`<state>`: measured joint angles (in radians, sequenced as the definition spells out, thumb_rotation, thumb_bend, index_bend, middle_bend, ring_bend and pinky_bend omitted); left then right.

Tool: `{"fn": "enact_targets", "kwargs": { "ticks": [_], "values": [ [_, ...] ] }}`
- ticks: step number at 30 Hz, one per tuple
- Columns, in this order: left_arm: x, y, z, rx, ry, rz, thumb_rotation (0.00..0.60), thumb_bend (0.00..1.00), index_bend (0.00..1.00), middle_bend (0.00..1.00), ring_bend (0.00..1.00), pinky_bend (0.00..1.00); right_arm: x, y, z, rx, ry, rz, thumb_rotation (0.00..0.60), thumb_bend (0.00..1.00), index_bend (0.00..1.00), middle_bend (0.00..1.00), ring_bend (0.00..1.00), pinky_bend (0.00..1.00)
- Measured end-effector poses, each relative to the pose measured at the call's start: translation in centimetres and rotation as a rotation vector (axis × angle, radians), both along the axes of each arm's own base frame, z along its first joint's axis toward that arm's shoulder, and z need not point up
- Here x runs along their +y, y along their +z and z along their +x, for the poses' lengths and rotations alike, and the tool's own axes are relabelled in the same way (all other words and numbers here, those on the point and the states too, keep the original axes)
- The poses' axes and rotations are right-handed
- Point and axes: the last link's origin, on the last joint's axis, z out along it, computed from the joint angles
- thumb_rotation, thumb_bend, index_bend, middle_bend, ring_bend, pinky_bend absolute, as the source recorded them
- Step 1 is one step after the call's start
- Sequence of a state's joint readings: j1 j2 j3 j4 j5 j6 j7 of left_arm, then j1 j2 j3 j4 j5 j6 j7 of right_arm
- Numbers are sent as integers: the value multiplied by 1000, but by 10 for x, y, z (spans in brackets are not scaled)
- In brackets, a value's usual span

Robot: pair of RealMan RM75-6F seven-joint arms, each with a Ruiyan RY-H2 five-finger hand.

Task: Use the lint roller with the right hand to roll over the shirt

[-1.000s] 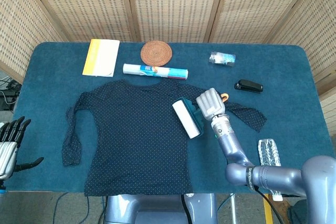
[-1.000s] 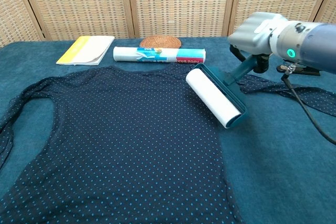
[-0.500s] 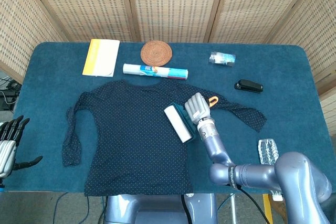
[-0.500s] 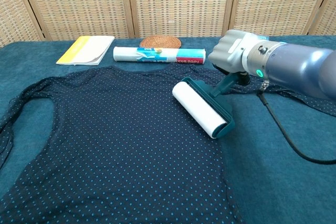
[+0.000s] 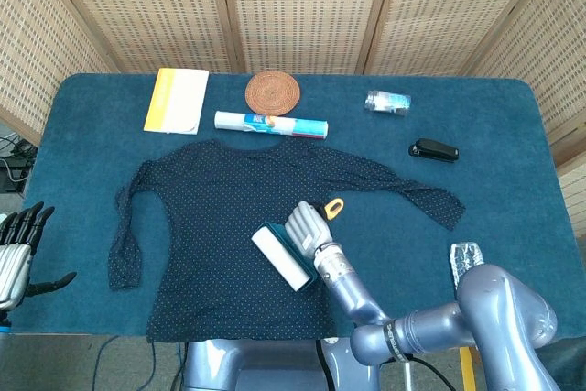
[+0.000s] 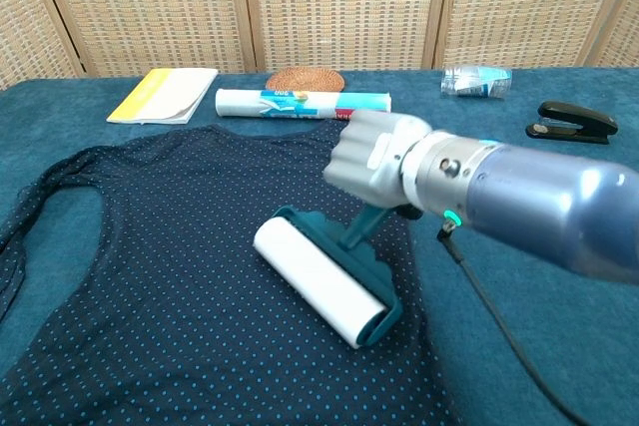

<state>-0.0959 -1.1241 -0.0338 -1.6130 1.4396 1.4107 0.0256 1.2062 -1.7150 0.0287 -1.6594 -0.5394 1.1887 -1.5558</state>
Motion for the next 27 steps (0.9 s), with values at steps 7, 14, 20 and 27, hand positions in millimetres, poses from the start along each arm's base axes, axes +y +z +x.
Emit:
{"fn": "enact_targets", "kwargs": {
  "ticks": [7,14,20,27],
  "values": [
    [1,0,-1,1,5,-2,600,0,0,0,0,0,26,-13,17,0,48,60,600,762,730,1000,1000,1000],
    [1,1,-3,-2,11,1,600,0,0,0,0,0,20,-14,14,23,60,30,600,762,729,1000,1000,1000],
    [2,2,-3,0,15,3,600,0,0,0,0,0,-12,1,-12,76,32,-76,600,761,728,1000,1000,1000],
    [3,-1,-3,8,16,-2,600,0,0,0,0,0,-61,31,-56,127,-50,-216,600,754,726,1000,1000,1000]
  ]
}}
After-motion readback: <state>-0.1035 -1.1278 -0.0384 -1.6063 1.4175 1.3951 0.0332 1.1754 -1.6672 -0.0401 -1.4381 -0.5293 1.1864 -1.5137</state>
